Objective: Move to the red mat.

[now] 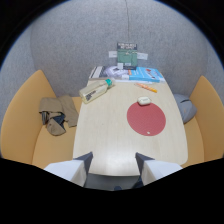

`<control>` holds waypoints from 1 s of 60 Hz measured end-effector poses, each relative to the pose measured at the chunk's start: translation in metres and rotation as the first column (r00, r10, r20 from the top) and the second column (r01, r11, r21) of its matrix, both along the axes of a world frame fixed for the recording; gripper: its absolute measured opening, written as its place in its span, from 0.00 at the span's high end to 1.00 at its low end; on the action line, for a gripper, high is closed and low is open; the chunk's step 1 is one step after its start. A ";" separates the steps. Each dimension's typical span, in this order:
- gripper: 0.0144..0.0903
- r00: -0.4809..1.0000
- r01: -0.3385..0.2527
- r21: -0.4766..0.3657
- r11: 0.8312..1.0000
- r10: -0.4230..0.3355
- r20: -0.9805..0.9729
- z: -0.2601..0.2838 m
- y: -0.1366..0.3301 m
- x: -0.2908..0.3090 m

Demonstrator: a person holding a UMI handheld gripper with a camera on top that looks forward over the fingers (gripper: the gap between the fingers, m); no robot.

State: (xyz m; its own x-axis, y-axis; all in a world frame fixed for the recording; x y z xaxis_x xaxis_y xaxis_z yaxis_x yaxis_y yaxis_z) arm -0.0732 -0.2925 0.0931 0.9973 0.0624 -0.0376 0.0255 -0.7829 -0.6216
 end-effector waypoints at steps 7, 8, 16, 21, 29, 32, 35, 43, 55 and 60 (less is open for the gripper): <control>0.04 1.000 -0.006 -0.002 1.000 0.006 0.014 -0.001 -0.002 0.004; 0.04 1.000 -0.006 -0.001 1.000 0.006 0.017 -0.001 -0.002 0.005; 0.05 0.999 0.002 0.001 1.000 -0.002 0.032 -0.003 -0.004 0.023; 0.05 0.998 0.031 -0.004 1.000 -0.031 0.049 -0.005 -0.004 0.034; 0.05 0.997 0.042 -0.006 0.999 -0.041 0.066 -0.013 0.002 0.065; 0.05 0.996 0.046 -0.005 0.999 -0.046 0.072 -0.016 0.007 0.074; 0.04 0.996 0.049 -0.007 0.999 -0.048 0.076 -0.021 0.013 0.083; 0.04 0.995 0.056 -0.019 0.998 -0.055 0.085 -0.035 0.034 0.104; 0.05 0.995 0.051 -0.038 0.998 -0.047 0.093 -0.059 0.071 0.125; 0.05 0.995 0.047 -0.042 0.998 -0.043 0.092 -0.069 0.088 0.130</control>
State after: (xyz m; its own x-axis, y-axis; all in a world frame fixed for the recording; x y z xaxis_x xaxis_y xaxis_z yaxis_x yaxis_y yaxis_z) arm 0.0570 -0.2050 0.0243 0.9985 0.0181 0.0522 0.0452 -0.8108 -0.5835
